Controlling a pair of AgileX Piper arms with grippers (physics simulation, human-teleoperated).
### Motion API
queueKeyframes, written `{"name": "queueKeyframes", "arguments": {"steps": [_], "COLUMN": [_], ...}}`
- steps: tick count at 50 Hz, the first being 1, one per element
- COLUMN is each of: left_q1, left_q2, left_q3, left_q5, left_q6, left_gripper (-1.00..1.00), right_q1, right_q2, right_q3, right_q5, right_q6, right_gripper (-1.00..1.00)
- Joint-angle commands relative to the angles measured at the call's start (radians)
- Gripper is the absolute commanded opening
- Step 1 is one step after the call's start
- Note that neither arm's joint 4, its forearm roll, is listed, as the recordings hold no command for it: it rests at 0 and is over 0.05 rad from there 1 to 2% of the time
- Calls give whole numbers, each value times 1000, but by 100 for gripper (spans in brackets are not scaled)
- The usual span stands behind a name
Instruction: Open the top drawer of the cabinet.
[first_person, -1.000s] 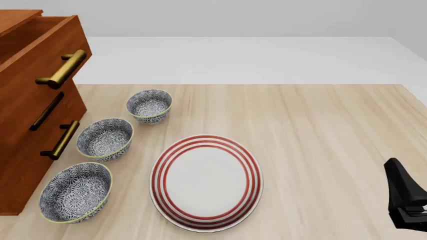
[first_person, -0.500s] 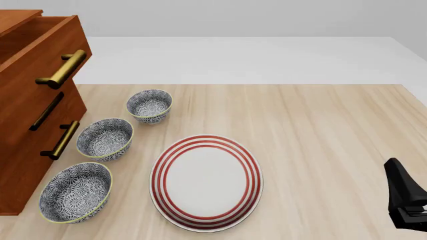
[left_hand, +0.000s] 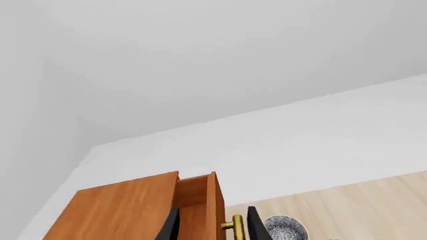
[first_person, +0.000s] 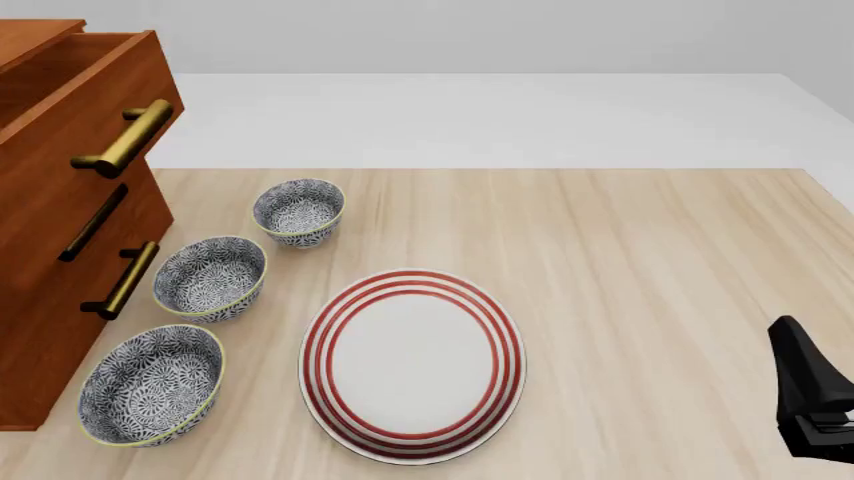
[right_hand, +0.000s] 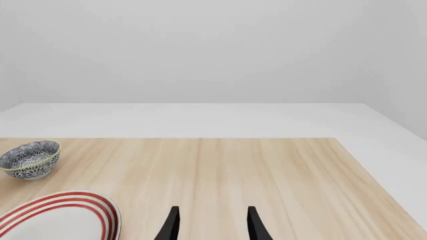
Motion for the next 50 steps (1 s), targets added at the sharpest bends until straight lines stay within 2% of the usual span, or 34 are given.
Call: {"name": "queueKeyframes", "arguments": {"steps": [1, 2, 4, 6, 9, 11, 15, 39, 50], "left_q1": [0, -1, -15, 10, 14, 12, 6, 13, 7], "left_q2": [-35, -42, -46, -42, -53, -56, -59, 46, 96], "left_q3": [28, 40, 50, 58, 87, 100, 113, 39, 64], "left_q5": [39, 36, 45, 34, 23, 28, 40, 71, 72], "left_q6": [-101, -102, -167, -182, -184, -225, -242, -257, -249], "left_gripper": [100, 100, 100, 100, 100, 100, 100, 100, 100], "right_q1": [0, 0, 0, 0, 0, 0, 0, 0, 0], "right_q2": [0, 0, 0, 0, 0, 0, 0, 0, 0], "right_q3": [0, 0, 0, 0, 0, 0, 0, 0, 0], "right_q5": [0, 0, 0, 0, 0, 0, 0, 0, 0], "right_q6": [0, 0, 0, 0, 0, 0, 0, 0, 0], "right_gripper": [100, 100, 100, 100, 100, 100, 100, 100, 100]}}
